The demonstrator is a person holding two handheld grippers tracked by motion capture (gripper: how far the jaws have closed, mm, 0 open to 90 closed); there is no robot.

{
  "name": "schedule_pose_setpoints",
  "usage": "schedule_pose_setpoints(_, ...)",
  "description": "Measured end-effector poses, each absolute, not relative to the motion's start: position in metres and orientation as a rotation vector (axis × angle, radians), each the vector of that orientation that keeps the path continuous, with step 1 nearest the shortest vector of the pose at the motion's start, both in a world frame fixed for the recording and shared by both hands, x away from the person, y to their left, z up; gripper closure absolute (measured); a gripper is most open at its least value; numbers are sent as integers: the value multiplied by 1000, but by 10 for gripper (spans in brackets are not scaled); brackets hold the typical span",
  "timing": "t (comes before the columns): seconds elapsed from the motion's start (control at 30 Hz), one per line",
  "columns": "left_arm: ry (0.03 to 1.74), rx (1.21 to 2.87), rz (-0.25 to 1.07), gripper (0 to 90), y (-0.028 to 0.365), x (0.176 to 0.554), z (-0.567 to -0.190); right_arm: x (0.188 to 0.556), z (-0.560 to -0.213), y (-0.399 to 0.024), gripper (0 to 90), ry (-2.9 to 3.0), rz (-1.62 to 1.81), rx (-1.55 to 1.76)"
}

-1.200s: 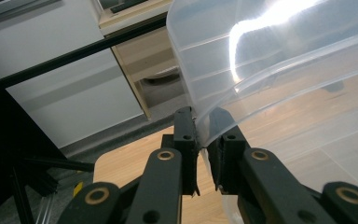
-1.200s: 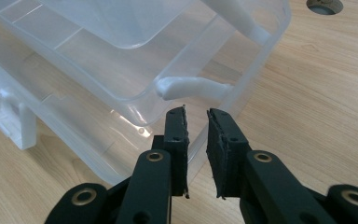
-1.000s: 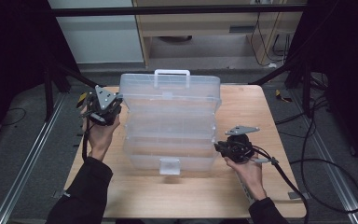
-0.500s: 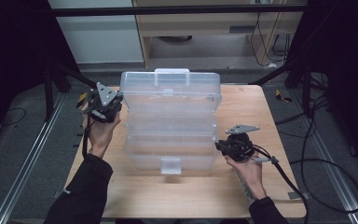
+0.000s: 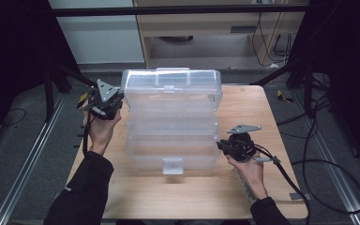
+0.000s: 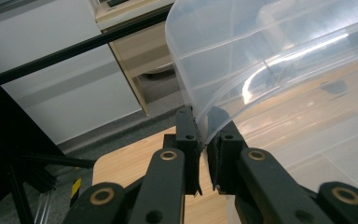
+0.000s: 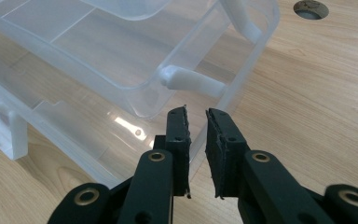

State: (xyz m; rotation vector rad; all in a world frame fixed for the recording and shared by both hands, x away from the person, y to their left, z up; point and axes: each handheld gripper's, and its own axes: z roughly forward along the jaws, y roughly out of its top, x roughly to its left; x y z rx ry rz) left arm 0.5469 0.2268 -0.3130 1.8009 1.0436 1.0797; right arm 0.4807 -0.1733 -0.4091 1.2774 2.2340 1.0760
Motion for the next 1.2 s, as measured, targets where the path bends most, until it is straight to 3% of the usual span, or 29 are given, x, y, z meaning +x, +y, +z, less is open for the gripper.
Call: schedule_pose_setpoints(1.2, 1056, 1789, 1058, 824, 224, 575, -304, 482, -409, -173, 791, 2231, 1082, 1282)
